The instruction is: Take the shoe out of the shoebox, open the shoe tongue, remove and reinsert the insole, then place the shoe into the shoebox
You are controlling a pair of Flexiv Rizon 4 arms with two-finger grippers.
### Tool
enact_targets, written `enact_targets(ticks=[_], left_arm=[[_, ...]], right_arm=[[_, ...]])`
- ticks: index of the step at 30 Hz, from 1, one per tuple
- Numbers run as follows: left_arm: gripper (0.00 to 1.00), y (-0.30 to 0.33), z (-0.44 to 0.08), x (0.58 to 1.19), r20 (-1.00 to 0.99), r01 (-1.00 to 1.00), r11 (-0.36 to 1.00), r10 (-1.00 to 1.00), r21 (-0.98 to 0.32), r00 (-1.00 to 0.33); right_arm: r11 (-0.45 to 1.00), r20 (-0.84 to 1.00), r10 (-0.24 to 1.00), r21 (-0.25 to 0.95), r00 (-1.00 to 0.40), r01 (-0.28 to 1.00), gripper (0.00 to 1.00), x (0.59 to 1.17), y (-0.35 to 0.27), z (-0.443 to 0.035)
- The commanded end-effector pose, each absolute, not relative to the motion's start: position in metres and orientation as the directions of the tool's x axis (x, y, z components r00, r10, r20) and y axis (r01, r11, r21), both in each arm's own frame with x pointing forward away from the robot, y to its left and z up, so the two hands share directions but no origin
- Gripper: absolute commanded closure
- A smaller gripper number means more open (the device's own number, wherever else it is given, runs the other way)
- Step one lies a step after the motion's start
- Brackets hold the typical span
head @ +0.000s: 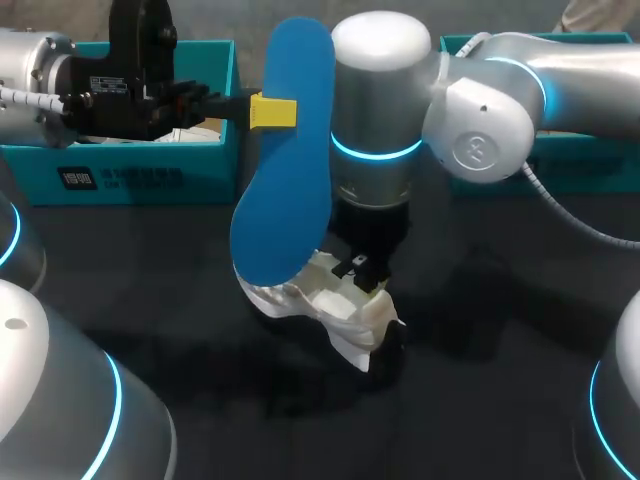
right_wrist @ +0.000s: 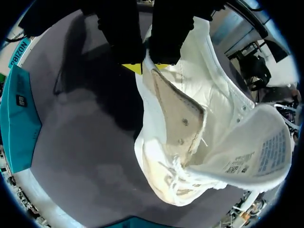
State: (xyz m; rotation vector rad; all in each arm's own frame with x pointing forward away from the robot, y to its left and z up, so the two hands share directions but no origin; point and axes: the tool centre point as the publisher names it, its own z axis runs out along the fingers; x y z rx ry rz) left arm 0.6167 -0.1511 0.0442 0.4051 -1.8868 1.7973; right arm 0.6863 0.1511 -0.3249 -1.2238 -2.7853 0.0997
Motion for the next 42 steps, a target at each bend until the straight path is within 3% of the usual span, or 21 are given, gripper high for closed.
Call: enact_targets(ticks=[1, 5, 14, 26, 36, 42], left_arm=[[1.0, -0.152, 0.044, 0.617, 0.543, -0.536, 0.087, 0.122, -0.839, -0.831], [1.0, -0.152, 0.044, 0.617, 0.543, -0.536, 0.087, 0.122, -0.839, -0.831], [1.0, -0.152, 0.044, 0.617, 0.543, -0.536, 0.087, 0.122, -0.839, -0.831], [1.0, -0.152, 0.044, 0.617, 0.543, -0.536, 0.087, 0.122, -0.839, -0.831], [1.0, -0.152, 0.044, 0.617, 0.543, -0.536, 0.087, 0.122, -0.839, -0.831], [1.0, -0.152, 0.044, 0.617, 0.543, -0.536, 0.087, 0.122, -0.839, -0.831]], right_arm=[[0.674, 0.063, 0.738, -0.098, -0.672, 0.732, 1.0, 0.686, 0.152, -0.325], [0.674, 0.063, 0.738, -0.098, -0.672, 0.732, 1.0, 0.686, 0.152, -0.325], [0.237, 0.184, 0.956, -0.036, -0.227, 0.971, 1.0, 0.672, 0.13, -0.323], [-0.085, 0.105, 0.991, -0.024, 0.087, 0.996, 1.0, 0.638, 0.138, -0.332], [-0.2, 0.069, 0.977, -0.019, 0.201, 0.98, 1.0, 0.629, 0.148, -0.347], [-0.198, 0.097, 0.975, -0.032, 0.2, 0.98, 1.0, 0.625, 0.152, -0.354]])
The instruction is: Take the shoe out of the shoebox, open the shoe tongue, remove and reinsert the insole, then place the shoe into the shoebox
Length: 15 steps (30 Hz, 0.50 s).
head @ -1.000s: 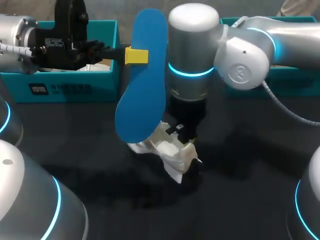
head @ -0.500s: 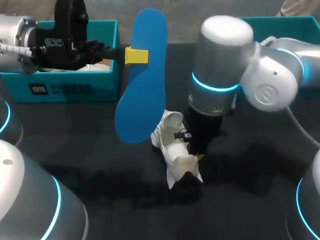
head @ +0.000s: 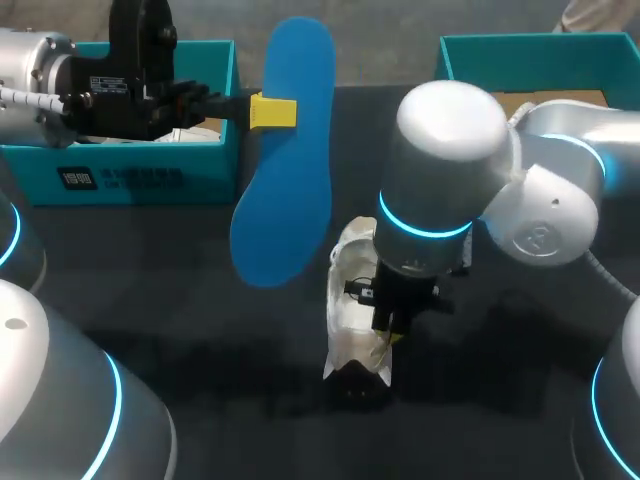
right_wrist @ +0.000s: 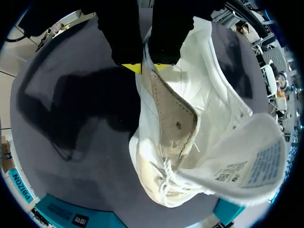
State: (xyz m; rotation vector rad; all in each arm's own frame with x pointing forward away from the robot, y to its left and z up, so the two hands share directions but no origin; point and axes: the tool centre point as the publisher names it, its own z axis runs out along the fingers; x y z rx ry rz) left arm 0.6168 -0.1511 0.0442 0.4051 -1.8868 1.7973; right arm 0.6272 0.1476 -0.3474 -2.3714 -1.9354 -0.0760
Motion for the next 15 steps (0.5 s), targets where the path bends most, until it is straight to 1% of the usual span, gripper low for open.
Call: enact_targets(ticks=[1, 15], left_arm=[[1.0, -0.152, 0.044, 0.617, 0.543, -0.536, 0.087, 0.122, -0.839, -0.831], [1.0, -0.152, 0.044, 0.617, 0.543, -0.536, 0.087, 0.122, -0.839, -0.831]], right_arm=[[-0.193, 0.097, 0.976, -0.033, 0.195, 0.981, 1.0, 0.624, 0.153, -0.354], [-0.2, 0.111, 0.972, -0.065, 0.207, 0.978, 1.0, 0.61, 0.152, -0.37]])
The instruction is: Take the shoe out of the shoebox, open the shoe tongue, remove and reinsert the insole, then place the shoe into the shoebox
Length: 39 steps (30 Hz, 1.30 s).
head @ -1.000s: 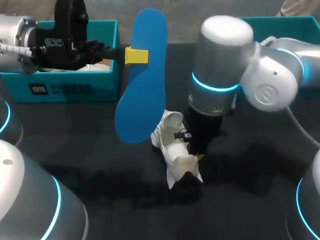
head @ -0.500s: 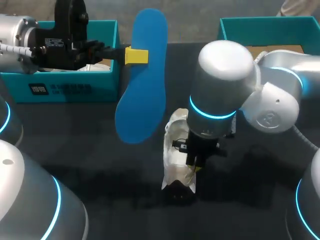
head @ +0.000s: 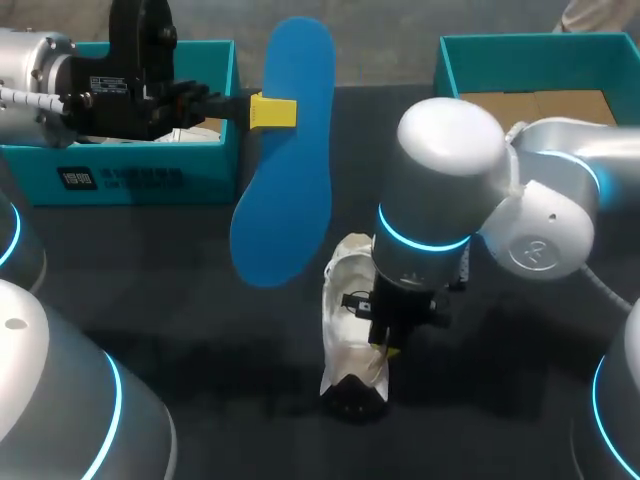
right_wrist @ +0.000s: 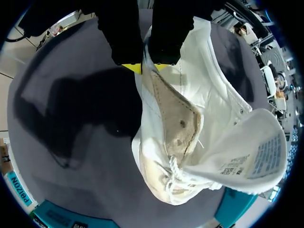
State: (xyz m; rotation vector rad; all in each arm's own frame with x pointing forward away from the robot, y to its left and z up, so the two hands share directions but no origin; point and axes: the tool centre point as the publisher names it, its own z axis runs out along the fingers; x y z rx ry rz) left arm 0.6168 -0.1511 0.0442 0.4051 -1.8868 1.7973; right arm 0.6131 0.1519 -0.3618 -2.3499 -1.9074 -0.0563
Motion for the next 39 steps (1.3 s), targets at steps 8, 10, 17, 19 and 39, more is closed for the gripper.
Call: enact_targets(ticks=[8, 10, 17, 19, 39], left_arm=[[1.0, -0.152, 0.044, 0.617, 0.543, -0.536, 0.087, 0.122, -0.839, -0.831], [1.0, -0.152, 0.044, 0.617, 0.543, -0.536, 0.087, 0.122, -0.839, -0.831], [1.0, -0.152, 0.044, 0.617, 0.543, -0.536, 0.087, 0.122, -0.839, -0.831], [1.0, -0.152, 0.044, 0.617, 0.543, -0.536, 0.087, 0.122, -0.839, -0.831], [1.0, -0.152, 0.044, 0.617, 0.543, -0.536, 0.087, 0.122, -0.839, -0.831]], right_arm=[[-0.166, 0.131, 0.976, -0.076, 0.175, 0.983, 1.0, 0.611, 0.146, -0.389], [-0.154, 0.137, 0.977, -0.076, 0.163, 0.985, 1.0, 0.611, 0.145, -0.391], [-0.137, 0.143, 0.978, -0.089, 0.149, 0.987, 1.0, 0.612, 0.143, -0.397], [-0.135, 0.149, 0.978, -0.087, 0.147, 0.987, 0.67, 0.611, 0.143, -0.397], [-0.069, 0.338, 0.938, -0.047, 0.081, 0.996, 0.0, 0.614, 0.121, -0.305]])
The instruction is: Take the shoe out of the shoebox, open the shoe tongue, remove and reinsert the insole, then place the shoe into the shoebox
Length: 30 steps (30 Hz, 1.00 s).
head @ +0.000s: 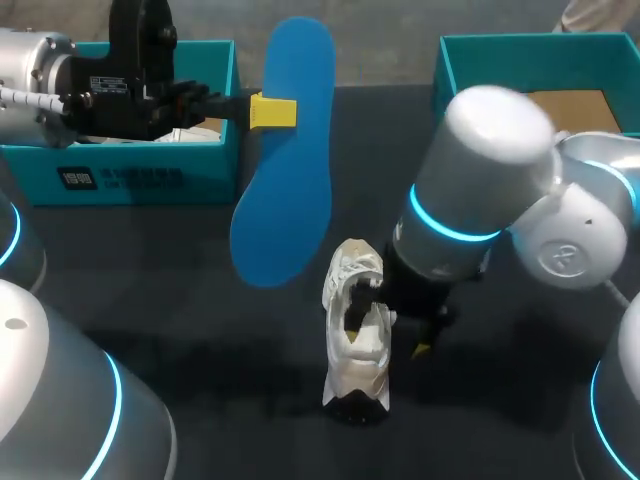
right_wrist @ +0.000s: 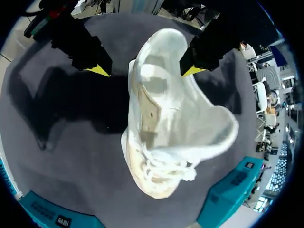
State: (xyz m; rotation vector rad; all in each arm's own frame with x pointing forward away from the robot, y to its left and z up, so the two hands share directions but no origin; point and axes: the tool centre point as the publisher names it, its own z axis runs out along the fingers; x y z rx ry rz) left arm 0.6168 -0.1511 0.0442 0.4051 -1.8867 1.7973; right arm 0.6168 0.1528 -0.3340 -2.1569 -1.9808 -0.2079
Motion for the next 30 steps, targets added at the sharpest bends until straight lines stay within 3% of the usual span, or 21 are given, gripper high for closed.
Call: enact_targets(ticks=[1, 5, 18, 24, 30], left_arm=[[1.0, -0.152, 0.044, 0.617, 0.543, -0.536, 0.087, 0.122, -0.839, -0.831], [1.0, -0.152, 0.044, 0.617, 0.543, -0.536, 0.087, 0.122, -0.839, -0.831], [1.0, -0.152, 0.044, 0.617, 0.543, -0.536, 0.087, 0.122, -0.839, -0.831], [1.0, -0.152, 0.044, 0.617, 0.543, -0.536, 0.087, 0.122, -0.839, -0.831], [1.0, -0.152, 0.044, 0.617, 0.543, -0.536, 0.087, 0.122, -0.839, -0.831]], right_arm=[[-0.052, 0.378, 0.924, -0.041, 0.064, 0.998, 0.0, 0.615, 0.119, -0.302], [0.035, 0.558, 0.83, -0.02, -0.017, 0.999, 0.0, 0.622, 0.107, -0.289], [0.043, 0.557, 0.83, -0.023, -0.022, 0.999, 0.0, 0.625, 0.103, -0.286], [0.023, 0.788, 0.616, 0.01, -0.022, 1.0, 0.0, 0.642, 0.1, -0.263], [-0.009, 0.872, 0.488, 0.044, -0.034, 0.999, 0.0, 0.656, 0.087, -0.232]])
